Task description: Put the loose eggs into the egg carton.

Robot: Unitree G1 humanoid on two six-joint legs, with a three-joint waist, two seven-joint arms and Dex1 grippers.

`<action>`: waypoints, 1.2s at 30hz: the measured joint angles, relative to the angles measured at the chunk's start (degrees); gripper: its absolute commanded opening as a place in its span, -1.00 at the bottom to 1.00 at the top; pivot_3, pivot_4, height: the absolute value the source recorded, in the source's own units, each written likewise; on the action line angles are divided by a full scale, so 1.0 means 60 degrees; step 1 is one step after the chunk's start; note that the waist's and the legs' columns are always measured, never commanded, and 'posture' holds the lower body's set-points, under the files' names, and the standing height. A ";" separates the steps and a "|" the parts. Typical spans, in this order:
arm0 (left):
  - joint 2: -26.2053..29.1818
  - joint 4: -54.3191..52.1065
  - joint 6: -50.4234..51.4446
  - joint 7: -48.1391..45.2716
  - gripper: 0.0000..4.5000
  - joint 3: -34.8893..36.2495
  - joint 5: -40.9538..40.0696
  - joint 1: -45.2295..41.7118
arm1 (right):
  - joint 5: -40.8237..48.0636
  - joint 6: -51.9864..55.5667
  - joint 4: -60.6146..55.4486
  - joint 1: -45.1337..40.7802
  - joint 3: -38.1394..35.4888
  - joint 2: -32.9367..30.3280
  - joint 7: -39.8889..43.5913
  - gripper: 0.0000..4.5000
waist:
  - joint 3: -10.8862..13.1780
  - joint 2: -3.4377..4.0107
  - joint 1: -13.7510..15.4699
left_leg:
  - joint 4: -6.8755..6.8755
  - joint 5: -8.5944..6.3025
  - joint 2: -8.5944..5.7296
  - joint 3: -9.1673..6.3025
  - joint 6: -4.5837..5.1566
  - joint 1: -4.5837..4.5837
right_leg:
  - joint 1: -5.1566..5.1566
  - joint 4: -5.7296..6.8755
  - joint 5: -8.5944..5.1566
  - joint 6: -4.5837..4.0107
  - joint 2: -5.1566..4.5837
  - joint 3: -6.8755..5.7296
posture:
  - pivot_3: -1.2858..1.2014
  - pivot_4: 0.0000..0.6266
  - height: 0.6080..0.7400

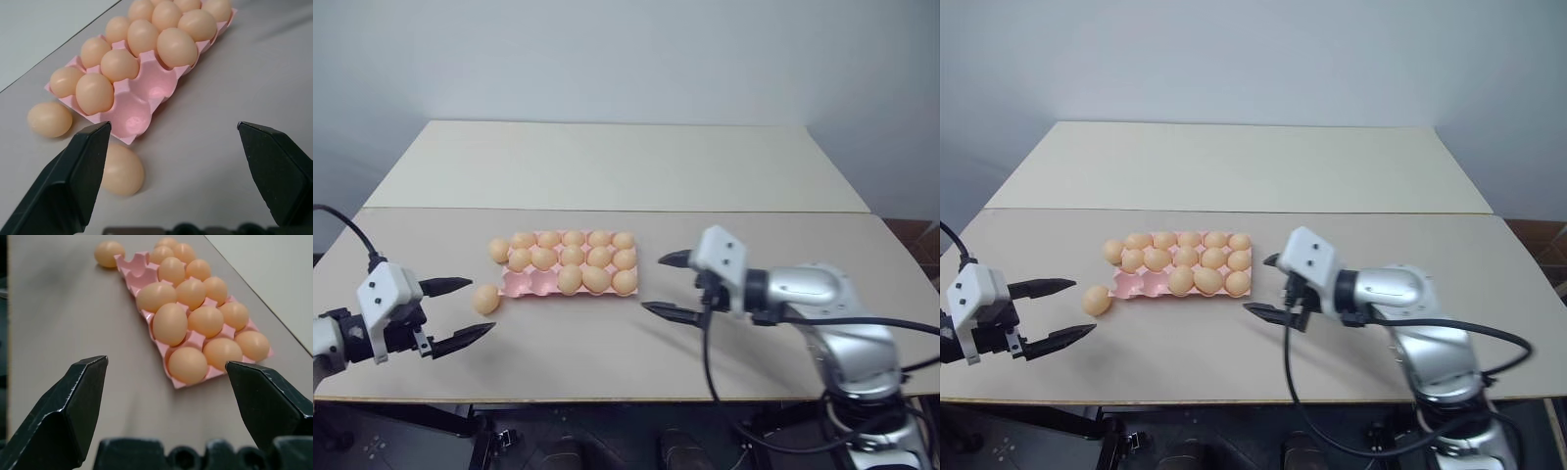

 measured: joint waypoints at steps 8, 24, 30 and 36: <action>-0.0242 -0.0278 0.0018 0.0209 1.00 0.0172 -0.0015 0.0483 | 0.1694 0.0460 -0.0632 0.1121 -0.1094 -0.1461 0.0188 0.98 | -0.0002 -0.0004 0.0036 | 0.0002 0.0000 -0.0002 0.0003 0.0000 0.0007 | 0.0010 -0.0003 -0.0001 0.0001 0.0000 0.0001 | 0.03 -0.52 1.00; -0.0496 0.1167 0.0258 0.1957 1.00 -0.0855 0.1124 -0.1060 | 0.2053 -0.0122 -0.0670 0.1345 -0.0320 -0.1624 -0.1334 0.98 | -0.0003 -0.0007 0.0063 | 0.0003 0.0000 -0.0006 0.0000 0.0000 -0.0003 | 0.0005 -0.0004 -0.0001 0.0002 -0.0002 0.0000 | 0.03 -0.52 1.00; -0.0586 0.2549 -0.0217 0.1691 1.00 -0.1948 0.1533 -0.2062 | 0.2198 -0.0146 -0.0651 0.1372 -0.0161 -0.1674 -0.1710 0.98 | -0.0004 -0.0007 0.0066 | 0.0003 0.0000 -0.0006 0.0000 0.0000 -0.0005 | 0.0003 -0.0003 -0.0001 0.0002 -0.0002 0.0000 | 0.03 -0.52 1.00; -0.0979 0.3948 -0.0564 0.1439 1.00 -0.2943 0.1890 -0.2965 | 0.2339 -0.0145 -0.0703 0.1533 -0.0159 -0.1757 -0.2135 0.98 | -0.0004 -0.0009 0.0065 | 0.0007 0.0000 -0.0006 -0.0001 0.0000 -0.0009 | 0.0001 -0.0001 -0.0001 0.0002 -0.0001 0.0000 | 0.03 -0.52 1.00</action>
